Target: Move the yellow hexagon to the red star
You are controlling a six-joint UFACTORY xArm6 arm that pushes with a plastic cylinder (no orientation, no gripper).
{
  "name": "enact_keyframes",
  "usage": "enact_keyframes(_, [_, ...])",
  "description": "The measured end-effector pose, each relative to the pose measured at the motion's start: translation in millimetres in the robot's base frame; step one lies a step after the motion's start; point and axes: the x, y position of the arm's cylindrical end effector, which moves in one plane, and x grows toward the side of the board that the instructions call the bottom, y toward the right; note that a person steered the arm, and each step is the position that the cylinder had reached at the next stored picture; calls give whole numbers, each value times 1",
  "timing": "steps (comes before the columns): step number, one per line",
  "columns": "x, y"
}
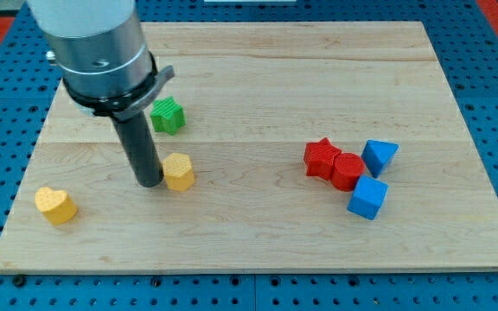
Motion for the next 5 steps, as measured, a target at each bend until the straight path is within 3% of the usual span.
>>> enact_keyframes(2, [1, 57])
enact_keyframes(5, [0, 60])
